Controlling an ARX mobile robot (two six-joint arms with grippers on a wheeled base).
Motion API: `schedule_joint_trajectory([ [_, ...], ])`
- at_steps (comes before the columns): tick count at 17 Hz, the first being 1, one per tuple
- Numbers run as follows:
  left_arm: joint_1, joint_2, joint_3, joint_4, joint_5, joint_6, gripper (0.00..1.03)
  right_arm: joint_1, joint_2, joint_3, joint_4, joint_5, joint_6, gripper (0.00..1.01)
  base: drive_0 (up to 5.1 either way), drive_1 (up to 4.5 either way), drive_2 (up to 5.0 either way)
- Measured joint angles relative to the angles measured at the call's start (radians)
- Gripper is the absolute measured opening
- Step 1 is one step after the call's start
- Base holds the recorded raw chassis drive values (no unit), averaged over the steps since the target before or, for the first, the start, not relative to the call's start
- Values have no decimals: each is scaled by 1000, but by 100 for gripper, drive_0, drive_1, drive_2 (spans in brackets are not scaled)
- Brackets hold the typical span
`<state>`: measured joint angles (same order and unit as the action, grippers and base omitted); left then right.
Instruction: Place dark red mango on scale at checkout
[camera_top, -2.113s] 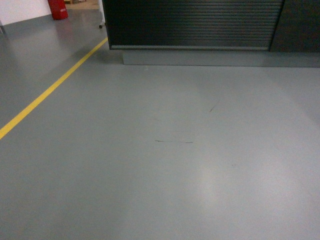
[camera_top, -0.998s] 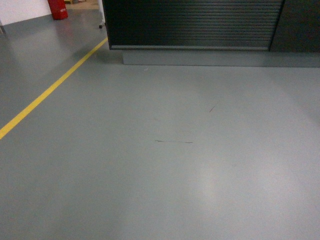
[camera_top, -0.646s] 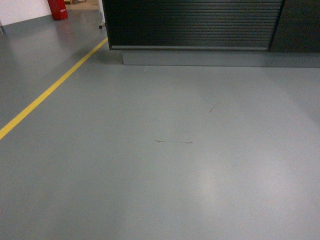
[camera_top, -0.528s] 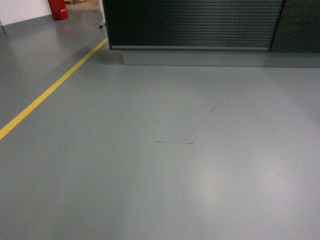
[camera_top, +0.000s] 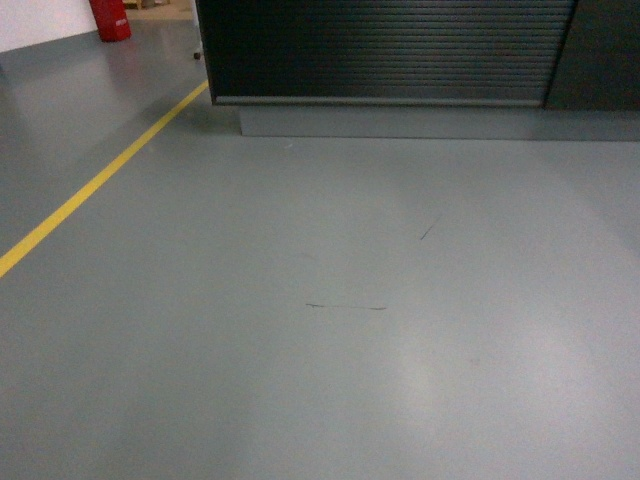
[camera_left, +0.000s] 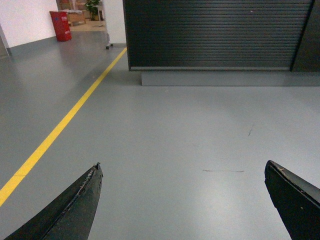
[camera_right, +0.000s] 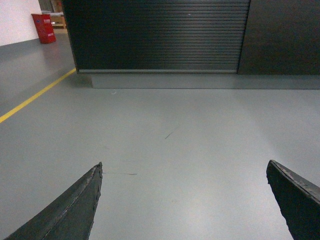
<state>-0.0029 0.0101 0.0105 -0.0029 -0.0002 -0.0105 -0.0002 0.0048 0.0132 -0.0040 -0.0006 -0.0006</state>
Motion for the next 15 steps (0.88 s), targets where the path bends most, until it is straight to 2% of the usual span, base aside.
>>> schedule_joint_trajectory([
  [12, 0, 0, 0, -2, 0, 0, 98, 0, 0, 0, -2, 0, 0, 98, 0, 0, 0],
  [15, 0, 0, 0, -2, 0, 0, 98, 0, 0, 0, 0, 0, 0, 98, 5, 299, -289],
])
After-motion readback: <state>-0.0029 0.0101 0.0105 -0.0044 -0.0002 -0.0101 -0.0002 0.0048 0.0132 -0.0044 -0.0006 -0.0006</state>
